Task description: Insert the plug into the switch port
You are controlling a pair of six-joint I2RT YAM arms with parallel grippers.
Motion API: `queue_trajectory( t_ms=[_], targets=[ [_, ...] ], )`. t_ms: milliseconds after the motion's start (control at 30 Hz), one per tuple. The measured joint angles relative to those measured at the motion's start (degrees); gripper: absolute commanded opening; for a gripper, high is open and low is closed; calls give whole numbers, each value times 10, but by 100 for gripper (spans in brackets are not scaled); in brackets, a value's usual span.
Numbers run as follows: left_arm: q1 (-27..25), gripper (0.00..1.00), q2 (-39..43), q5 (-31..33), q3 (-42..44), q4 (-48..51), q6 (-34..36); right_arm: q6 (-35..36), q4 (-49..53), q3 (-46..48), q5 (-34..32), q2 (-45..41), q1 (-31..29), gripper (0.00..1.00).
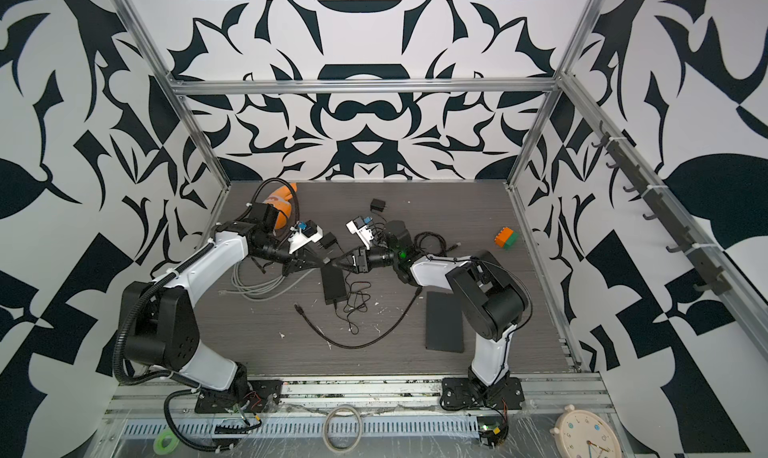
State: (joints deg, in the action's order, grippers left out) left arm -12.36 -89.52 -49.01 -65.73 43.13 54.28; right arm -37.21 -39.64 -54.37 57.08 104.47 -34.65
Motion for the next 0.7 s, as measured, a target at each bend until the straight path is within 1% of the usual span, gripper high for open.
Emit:
queue_trajectory(
  t_ms=[233,467,700],
  targets=[
    [0,5,0,-1,0,0,0,1,5,-10,-9,2,-7,39],
    [1,5,0,1,0,-1,0,-14,0,-30,-20,29,-7,33],
    [4,4,0,9,0,-2,0,-41,-19,-37,-26,40,-12,35]
  ],
)
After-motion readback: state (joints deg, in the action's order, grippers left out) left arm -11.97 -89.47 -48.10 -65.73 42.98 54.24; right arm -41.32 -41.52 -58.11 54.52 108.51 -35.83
